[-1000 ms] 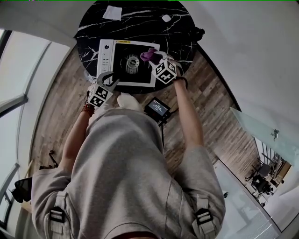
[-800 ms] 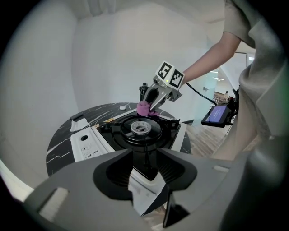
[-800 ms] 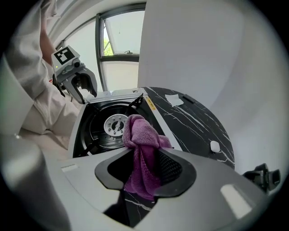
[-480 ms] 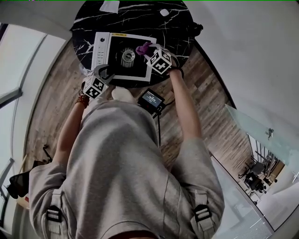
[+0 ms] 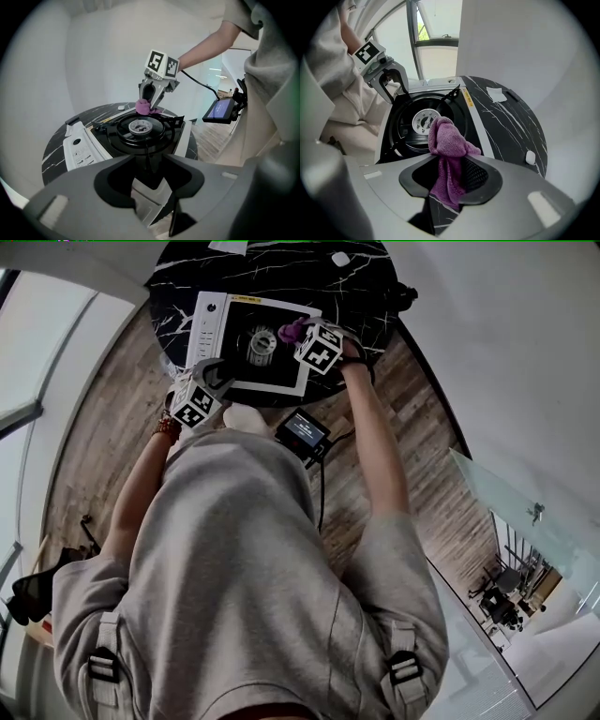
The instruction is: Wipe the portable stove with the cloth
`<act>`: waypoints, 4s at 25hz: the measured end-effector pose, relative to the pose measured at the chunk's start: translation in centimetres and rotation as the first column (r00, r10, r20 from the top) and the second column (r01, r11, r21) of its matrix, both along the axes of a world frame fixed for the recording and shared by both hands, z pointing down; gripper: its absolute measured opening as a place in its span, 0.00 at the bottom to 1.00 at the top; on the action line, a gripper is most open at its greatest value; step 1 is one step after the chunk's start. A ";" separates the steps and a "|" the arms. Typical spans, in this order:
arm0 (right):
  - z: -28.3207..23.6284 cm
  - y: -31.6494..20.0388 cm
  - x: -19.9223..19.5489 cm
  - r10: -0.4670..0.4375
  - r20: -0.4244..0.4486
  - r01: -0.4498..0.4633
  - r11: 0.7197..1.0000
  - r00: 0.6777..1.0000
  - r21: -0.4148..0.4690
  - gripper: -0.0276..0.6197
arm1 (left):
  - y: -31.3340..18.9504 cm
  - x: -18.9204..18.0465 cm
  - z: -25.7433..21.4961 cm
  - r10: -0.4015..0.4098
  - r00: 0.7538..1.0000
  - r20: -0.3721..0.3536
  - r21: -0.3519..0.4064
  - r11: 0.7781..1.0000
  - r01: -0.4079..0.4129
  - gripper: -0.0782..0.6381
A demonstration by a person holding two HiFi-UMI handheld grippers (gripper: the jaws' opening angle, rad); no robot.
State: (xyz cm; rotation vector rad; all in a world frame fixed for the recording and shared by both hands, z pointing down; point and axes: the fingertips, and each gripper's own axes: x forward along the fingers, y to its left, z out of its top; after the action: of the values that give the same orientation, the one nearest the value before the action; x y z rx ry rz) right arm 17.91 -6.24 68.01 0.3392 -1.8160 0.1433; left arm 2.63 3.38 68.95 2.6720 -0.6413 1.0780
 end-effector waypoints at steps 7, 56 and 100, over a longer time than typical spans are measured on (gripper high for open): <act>0.0 0.3 -0.2 -0.041 -0.030 0.041 0.999 0.999 -0.016 0.26 | -0.5 -0.1 0.0 -0.016 1.000 -0.012 -0.077 0.997 0.015 0.33; 0.1 2.5 -0.6 -0.064 -0.059 0.065 0.997 0.996 0.027 0.23 | -0.2 0.1 0.1 -0.005 1.000 -0.028 -0.106 0.994 0.002 0.38; 0.5 6.7 -0.9 -0.053 -0.027 0.053 0.999 0.998 -0.006 0.23 | -0.5 -0.1 -0.4 -0.017 1.000 -0.019 -0.104 0.994 0.015 0.37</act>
State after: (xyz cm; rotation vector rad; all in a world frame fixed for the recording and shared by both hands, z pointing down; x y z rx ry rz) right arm 17.05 0.49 68.48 0.2880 -1.7960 0.1064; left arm 2.58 2.84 68.58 2.5818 -0.5858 1.0487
